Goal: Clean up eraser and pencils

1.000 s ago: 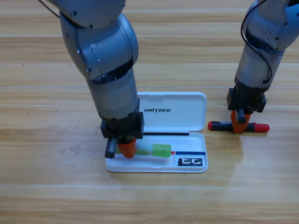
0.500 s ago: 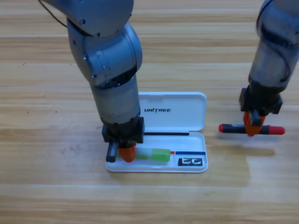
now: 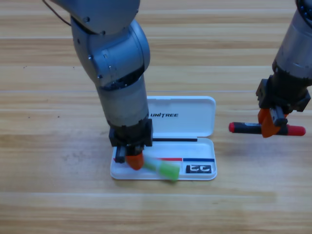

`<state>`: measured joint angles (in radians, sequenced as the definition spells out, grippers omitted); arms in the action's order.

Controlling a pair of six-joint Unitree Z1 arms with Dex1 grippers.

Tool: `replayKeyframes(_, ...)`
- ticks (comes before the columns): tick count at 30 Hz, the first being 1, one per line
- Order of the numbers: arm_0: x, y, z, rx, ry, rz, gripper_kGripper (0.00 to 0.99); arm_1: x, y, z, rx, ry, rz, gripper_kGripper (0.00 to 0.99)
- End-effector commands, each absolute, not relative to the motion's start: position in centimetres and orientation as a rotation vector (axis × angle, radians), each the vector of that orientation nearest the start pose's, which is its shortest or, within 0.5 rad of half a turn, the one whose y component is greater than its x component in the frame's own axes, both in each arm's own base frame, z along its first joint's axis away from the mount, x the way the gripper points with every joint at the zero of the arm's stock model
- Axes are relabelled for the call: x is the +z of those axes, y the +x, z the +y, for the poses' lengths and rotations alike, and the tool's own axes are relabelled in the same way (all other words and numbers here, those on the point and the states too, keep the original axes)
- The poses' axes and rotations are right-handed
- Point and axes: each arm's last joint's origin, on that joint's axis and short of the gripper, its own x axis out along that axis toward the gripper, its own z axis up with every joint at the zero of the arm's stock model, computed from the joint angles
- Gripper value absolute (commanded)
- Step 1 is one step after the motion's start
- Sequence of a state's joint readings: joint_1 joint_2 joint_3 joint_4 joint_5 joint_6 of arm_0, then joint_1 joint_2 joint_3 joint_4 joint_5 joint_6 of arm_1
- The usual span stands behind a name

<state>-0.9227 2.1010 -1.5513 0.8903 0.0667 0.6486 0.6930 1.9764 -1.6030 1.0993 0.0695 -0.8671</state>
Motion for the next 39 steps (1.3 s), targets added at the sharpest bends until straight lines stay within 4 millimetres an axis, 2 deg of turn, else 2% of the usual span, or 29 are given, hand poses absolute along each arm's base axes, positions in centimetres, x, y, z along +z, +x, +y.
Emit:
replayKeyframes(1, 20.4, 24.3, -32.6, -1.15, 1.244, 1.134, 0.99, 27.6, 27.3, 25.2, 1.291, -1.13, 1.112, 0.0)
replayKeyframes(13, 20.8, 24.1, -32.4, -1.141, 1.243, 1.135, 0.99, 28.0, 26.4, 26.4, 1.313, -1.14, 1.085, 0.0)
replayKeyframes(15, 21.8, 24.0, -32.1, -1.136, 1.241, 1.12, 0.99, 28.0, 26.2, 27.2, 1.319, -1.144, 1.074, 0.0)
replayKeyframes(17, 23.7, 23.5, -31.4, -1.13, 1.237, 1.087, 0.99, 27.8, 26.2, 28.4, 1.327, -1.149, 1.065, 0.0)
replayKeyframes(19, 26.6, 23.4, -30.0, -1.104, 1.224, 1.037, 0.99, 27.4, 26.5, 29.9, 1.33, -1.151, 1.058, 0.0)
replayKeyframes(22, 31.2, 23.9, -26.3, -1.048, 1.175, 0.98, 0.99, 26.3, 27.3, 32.7, 1.339, -1.155, 1.07, 0.0)
replayKeyframes(25, 35.0, 25.0, -21.1, -0.968, 1.13, 0.936, 0.99, 25.1, 28.2, 35.7, 1.346, -1.158, 1.075, 0.0)
replayKeyframes(28, 36.9, 26.2, -15.7, -0.891, 1.103, 0.925, 0.99, 23.5, 29.5, 38.1, 1.342, -1.161, 1.088, 0.0)
replayKeyframes(30, 37.2, 27.2, -13.0, -0.851, 1.088, 0.942, 0.99, 22.4, 30.2, 39.4, 1.341, -1.161, 1.1, 0.0)
replayKeyframes(33, 36.4, 28.2, -10.6, -0.848, 1.059, 0.972, 0.99, 20.8, 30.7, 40.5, 1.34, -1.165, 1.111, 0.0)
replayKeyframes(35, 35.6, 28.4, -9.8, -0.853, 1.042, 0.988, 0.99, 20.0, 31.0, 40.8, 1.333, -1.17, 1.119, 0.0)
replayKeyframes(39, 34.3, 28.3, -9.7, -0.871, 1.029, 1.009, 0.989, 19.1, 31.2, 41.0, 1.326, -1.177, 1.135, 0.0)
